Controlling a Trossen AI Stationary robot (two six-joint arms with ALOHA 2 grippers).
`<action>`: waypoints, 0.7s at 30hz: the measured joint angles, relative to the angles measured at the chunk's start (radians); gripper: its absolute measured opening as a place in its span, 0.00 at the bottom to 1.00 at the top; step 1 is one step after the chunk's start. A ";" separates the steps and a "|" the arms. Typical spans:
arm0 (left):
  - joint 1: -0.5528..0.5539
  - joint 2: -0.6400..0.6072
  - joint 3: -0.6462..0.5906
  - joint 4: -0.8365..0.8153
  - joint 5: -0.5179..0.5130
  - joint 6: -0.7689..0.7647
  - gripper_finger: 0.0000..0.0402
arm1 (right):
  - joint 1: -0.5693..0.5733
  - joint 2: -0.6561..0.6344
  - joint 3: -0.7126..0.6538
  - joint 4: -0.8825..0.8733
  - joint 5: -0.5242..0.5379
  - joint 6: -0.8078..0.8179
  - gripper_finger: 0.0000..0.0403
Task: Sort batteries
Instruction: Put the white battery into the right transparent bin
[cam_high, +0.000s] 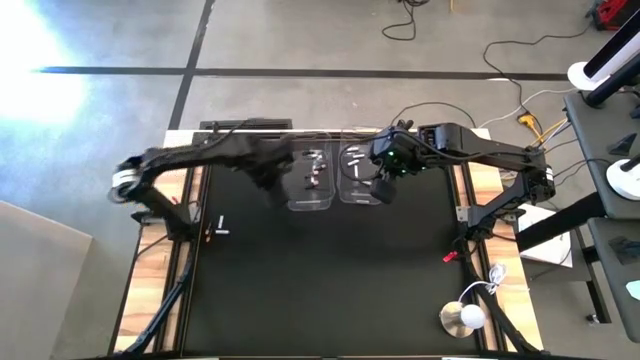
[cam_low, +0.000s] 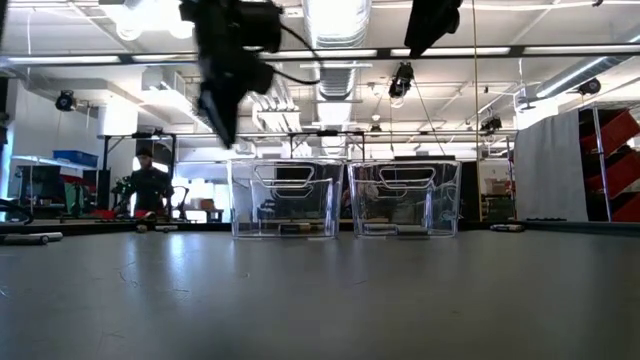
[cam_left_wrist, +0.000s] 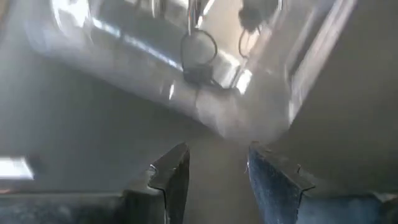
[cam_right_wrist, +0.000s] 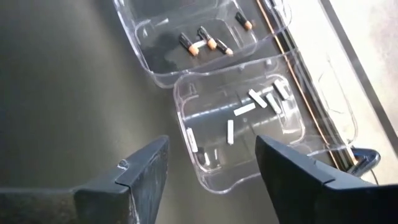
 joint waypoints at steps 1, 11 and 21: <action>-0.017 -0.053 -0.064 0.001 0.000 -0.060 0.35 | 0.000 0.000 0.000 0.010 0.000 0.000 0.59; -0.173 -0.364 -0.535 -0.001 0.047 -0.372 0.37 | 0.000 0.000 -0.008 0.109 -0.001 -0.027 0.62; -0.220 -0.348 -0.674 -0.014 0.107 -0.326 0.32 | 0.001 0.000 -0.010 0.110 -0.001 0.050 0.59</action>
